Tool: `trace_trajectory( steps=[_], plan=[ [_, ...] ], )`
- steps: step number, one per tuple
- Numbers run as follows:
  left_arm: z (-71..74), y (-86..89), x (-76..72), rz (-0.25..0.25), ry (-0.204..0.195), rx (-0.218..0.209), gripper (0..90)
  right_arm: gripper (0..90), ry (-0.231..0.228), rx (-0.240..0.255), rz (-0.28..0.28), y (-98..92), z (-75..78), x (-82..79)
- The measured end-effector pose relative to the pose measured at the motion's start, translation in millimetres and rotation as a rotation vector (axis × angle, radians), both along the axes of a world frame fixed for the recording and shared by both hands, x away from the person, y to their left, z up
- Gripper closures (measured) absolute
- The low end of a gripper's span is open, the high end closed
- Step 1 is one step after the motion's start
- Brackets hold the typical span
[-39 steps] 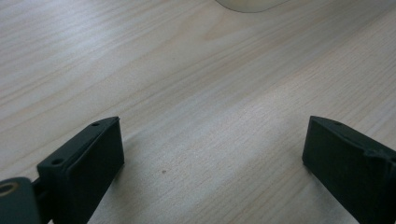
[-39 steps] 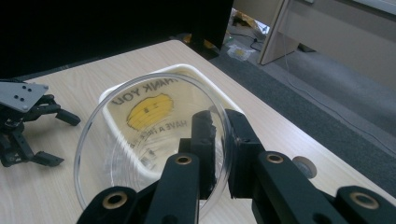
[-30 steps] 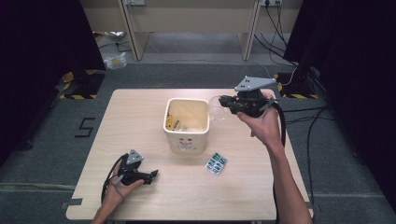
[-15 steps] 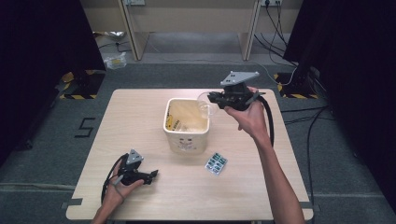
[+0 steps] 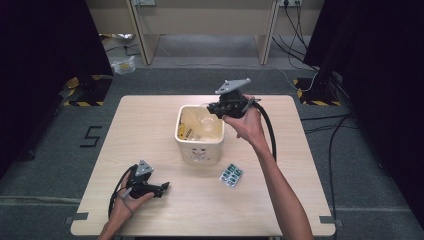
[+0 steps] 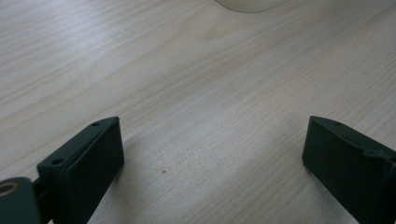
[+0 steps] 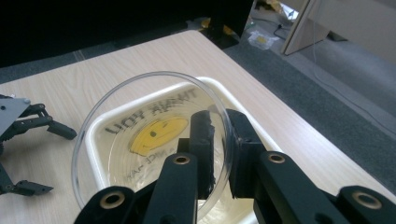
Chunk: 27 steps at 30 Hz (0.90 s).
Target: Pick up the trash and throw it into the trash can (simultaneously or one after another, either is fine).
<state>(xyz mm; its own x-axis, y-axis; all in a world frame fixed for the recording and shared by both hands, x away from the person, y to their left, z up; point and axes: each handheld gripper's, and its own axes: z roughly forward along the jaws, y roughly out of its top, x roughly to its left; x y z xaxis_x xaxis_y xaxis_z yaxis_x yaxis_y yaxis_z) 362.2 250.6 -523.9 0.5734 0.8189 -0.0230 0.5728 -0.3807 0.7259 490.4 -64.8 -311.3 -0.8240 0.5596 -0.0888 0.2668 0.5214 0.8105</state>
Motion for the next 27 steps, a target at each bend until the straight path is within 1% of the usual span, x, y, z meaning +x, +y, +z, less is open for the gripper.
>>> trace_trajectory(
  steps=[1,2,3,4,5,8,10,12,15,19,21,23,25,27],
  plan=[
    [0.0,0.0,0.0,0.000,0.000,0.000,4.4,82.1,0.000,0.000,0.000,0.0,0.0,0.0],
    [-0.1,0.0,0.0,0.000,-0.001,-0.001,4.4,81.9,0.017,-0.007,0.002,4.4,-4.3,1.9],
    [-0.1,0.0,0.0,0.000,-0.001,-0.001,4.4,81.9,0.017,-0.007,0.002,4.4,-4.3,1.9],
    [-0.4,-0.2,0.0,0.002,-0.003,-0.003,4.4,81.7,0.030,-0.012,0.005,7.8,-10.0,5.2],
    [-0.4,-0.2,0.0,0.002,-0.003,-0.003,4.4,81.7,0.030,-0.012,0.005,7.8,-10.0,5.2],
    [0.0,0.2,0.1,-0.002,0.000,0.001,4.4,81.0,0.052,-0.030,0.007,13.4,-21.4,11.4],
    [0.0,0.2,0.0,-0.002,0.000,0.001,4.4,80.9,0.061,-0.030,0.004,14.1,-23.6,12.7],
    [0.0,0.2,0.0,-0.002,0.001,0.000,4.4,80.2,0.071,-0.043,-0.001,17.4,-29.0,17.0],
    [0.0,0.2,0.0,-0.002,0.001,0.000,4.4,80.2,0.076,-0.046,-0.005,19.4,-31.6,18.8],
    [0.0,0.2,0.0,-0.002,0.001,0.000,4.4,80.1,0.083,-0.066,-0.005,23.2,-37.4,21.9],
    [0.0,0.2,0.0,-0.002,0.001,0.000,4.5,80.0,0.082,-0.067,-0.006,23.6,-38.3,22.4],
    [0.0,0.2,0.0,-0.002,0.001,0.000,4.5,78.6,0.097,-0.074,-0.007,25.1,-41.6,23.0],
    [0.0,0.2,0.0,-0.002,0.001,0.000,4.5,77.6,0.101,-0.084,-0.004,25.5,-44.1,23.8],
    [0.0,0.2,0.0,-0.002,0.001,0.000,4.5,76.9,0.109,-0.081,-0.006,25.4,-45.2,23.9]
  ],
)
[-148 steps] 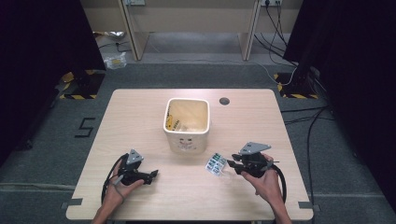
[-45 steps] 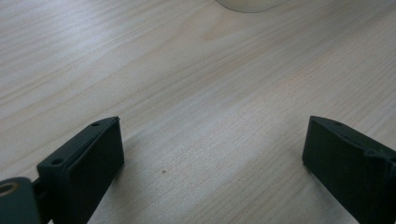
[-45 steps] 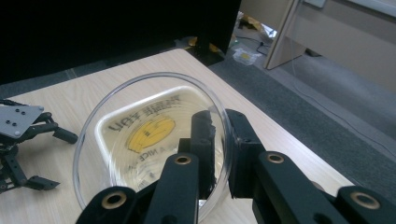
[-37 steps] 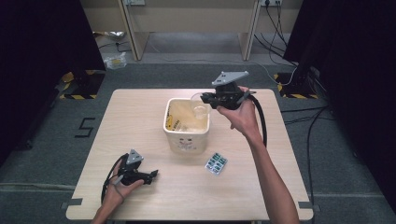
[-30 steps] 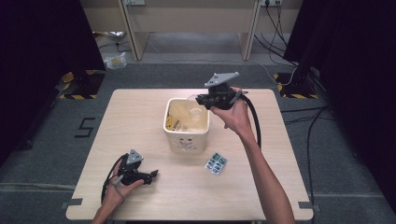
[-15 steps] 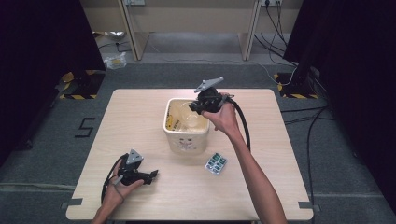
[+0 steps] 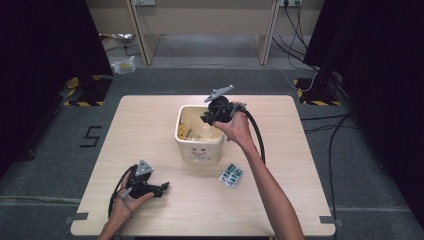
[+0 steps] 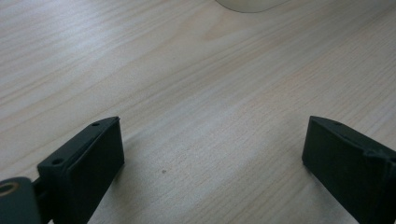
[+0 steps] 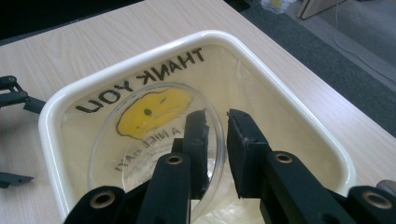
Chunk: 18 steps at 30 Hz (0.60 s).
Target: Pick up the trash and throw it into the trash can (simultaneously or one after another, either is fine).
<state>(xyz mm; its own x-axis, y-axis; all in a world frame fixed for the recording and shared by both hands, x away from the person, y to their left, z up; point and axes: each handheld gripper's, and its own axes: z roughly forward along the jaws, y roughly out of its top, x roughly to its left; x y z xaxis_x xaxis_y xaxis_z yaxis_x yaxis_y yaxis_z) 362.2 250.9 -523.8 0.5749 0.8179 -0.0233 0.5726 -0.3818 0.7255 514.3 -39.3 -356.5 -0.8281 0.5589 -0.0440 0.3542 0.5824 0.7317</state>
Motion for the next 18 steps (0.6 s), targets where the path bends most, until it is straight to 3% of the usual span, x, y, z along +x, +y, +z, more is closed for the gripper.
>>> trace_trajectory(
  steps=[4,5,9,18],
  plan=[
    [0.0,-0.1,0.0,0.001,0.000,-0.001,4.4,66.8,0.011,0.015,-0.003,-2.0,-4.0,1.6],
    [0.0,0.0,0.0,0.000,0.000,0.000,4.5,59.3,0.003,0.037,-0.016,-4.2,-3.3,1.3],
    [-0.1,-0.1,0.0,0.001,0.000,-0.002,4.5,50.7,-0.009,0.058,-0.032,-7.8,2.8,-1.8],
    [-0.1,-0.1,0.0,0.001,-0.001,-0.001,4.4,39.3,-0.061,0.096,-0.059,-21.2,21.4,-14.9]
  ],
)
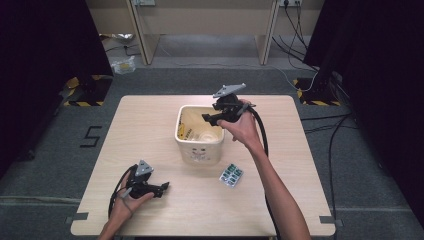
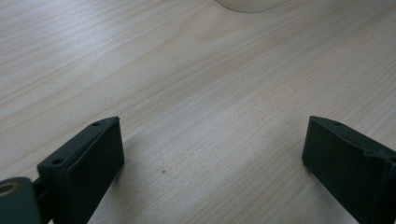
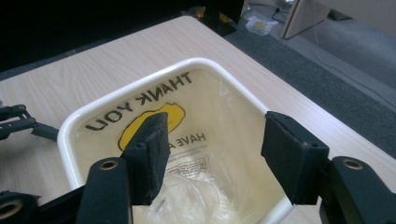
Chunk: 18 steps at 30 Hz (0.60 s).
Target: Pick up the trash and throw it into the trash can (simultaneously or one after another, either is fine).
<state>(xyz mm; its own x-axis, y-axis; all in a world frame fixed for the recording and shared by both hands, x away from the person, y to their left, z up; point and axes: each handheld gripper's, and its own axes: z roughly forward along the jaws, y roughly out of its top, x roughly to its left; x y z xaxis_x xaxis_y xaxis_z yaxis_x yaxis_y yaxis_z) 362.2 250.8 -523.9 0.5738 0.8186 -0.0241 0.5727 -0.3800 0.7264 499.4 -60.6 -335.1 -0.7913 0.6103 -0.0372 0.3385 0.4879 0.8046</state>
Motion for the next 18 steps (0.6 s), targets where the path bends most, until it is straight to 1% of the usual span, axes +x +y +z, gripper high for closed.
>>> trace_trajectory(
  steps=[1,3,4,5,6,7,8,9,10,11,14,15,16,17,18],
  plan=[
    [0.0,-0.1,0.0,0.001,0.000,-0.001,4.5,36.7,-0.011,0.000,-0.007,-3.3,3.2,-3.5],
    [0.0,0.0,0.0,0.000,0.000,0.000,4.4,36.0,-0.015,0.004,-0.009,-5.4,4.8,-6.0],
    [0.0,-0.1,0.0,0.001,0.000,-0.001,4.4,34.9,-0.022,0.015,-0.011,-8.4,6.6,-9.3],
    [0.0,-0.1,0.0,0.001,0.000,-0.001,4.5,31.1,-0.038,0.031,-0.018,-14.3,9.5,-15.0],
    [0.0,0.0,0.0,0.000,0.000,0.000,4.5,31.1,-0.038,0.031,-0.018,-14.3,9.5,-15.0],
    [0.0,-0.1,0.0,0.001,0.000,-0.001,4.5,28.3,-0.049,0.048,-0.028,-19.8,12.3,-20.9],
    [0.0,-0.1,0.0,0.001,0.000,-0.001,4.4,28.3,-0.049,0.048,-0.028,-19.8,12.3,-20.9],
    [0.0,0.0,0.0,0.000,0.000,0.000,4.4,26.5,-0.053,0.054,-0.031,-23.0,13.8,-24.4],
    [0.0,0.0,0.0,0.000,0.000,0.000,4.4,23.6,-0.062,0.056,-0.036,-25.9,15.3,-27.7],
    [-0.2,-0.2,0.0,0.001,-0.002,-0.001,4.4,20.6,-0.071,0.059,-0.048,-31.5,17.4,-34.7],
    [-0.2,-0.2,0.0,0.001,-0.002,-0.001,4.4,16.8,-0.073,0.048,-0.041,-37.6,19.1,-45.0],
    [-0.2,-0.2,0.0,0.001,-0.003,-0.001,4.4,15.5,-0.082,0.047,-0.042,-39.7,19.2,-48.9],
    [-0.3,-0.2,0.0,0.001,-0.003,-0.001,4.4,15.5,-0.082,0.047,-0.042,-39.7,19.2,-48.9],
    [-0.3,-0.2,0.0,0.001,-0.003,0.000,4.4,15.3,-0.099,0.049,-0.043,-44.0,18.7,-58.0],
    [-0.3,-0.2,0.0,0.001,-0.003,0.000,4.4,15.3,-0.099,0.049,-0.043,-44.0,18.7,-58.0]
  ],
)
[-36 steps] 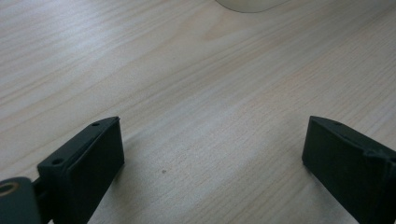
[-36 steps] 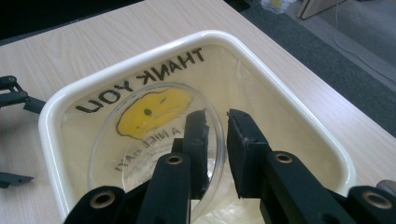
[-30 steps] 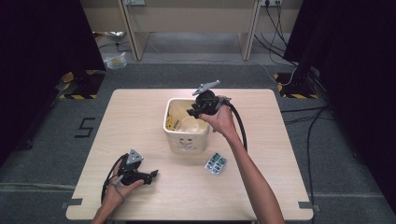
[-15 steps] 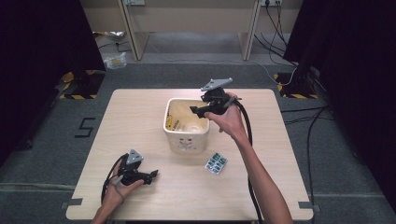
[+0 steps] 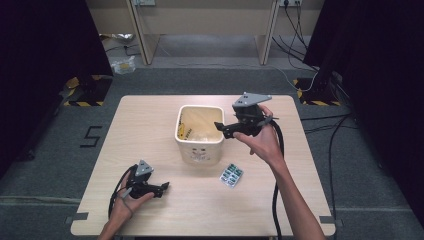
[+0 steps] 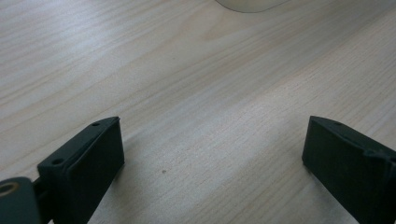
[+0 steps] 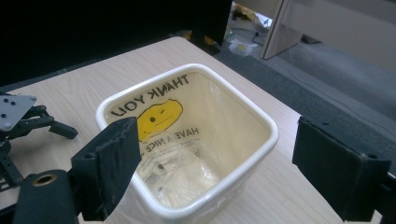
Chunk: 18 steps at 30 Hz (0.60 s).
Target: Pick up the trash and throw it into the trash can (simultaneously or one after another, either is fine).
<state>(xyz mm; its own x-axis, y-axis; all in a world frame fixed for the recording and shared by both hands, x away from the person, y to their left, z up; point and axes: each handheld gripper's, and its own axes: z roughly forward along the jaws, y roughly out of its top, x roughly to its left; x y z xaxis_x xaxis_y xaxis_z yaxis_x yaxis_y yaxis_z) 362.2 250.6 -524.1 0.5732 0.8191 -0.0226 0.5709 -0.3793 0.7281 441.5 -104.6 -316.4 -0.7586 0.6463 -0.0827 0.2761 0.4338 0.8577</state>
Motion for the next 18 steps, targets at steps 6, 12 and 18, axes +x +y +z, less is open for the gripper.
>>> trace_trajectory(
  steps=[6,12,18],
  plan=[
    [0.0,0.0,0.0,0.000,0.000,0.000,4.4,15.3,-0.002,-0.032,0.002,-7.1,-6.8,-16.8],
    [0.0,0.0,0.0,0.000,0.000,0.000,4.4,15.4,-0.010,-0.062,-0.014,-14.6,-15.1,-27.3],
    [0.0,0.0,0.0,0.000,0.000,0.000,4.4,15.4,-0.007,-0.069,-0.014,-20.0,-26.7,-39.9]
  ],
)
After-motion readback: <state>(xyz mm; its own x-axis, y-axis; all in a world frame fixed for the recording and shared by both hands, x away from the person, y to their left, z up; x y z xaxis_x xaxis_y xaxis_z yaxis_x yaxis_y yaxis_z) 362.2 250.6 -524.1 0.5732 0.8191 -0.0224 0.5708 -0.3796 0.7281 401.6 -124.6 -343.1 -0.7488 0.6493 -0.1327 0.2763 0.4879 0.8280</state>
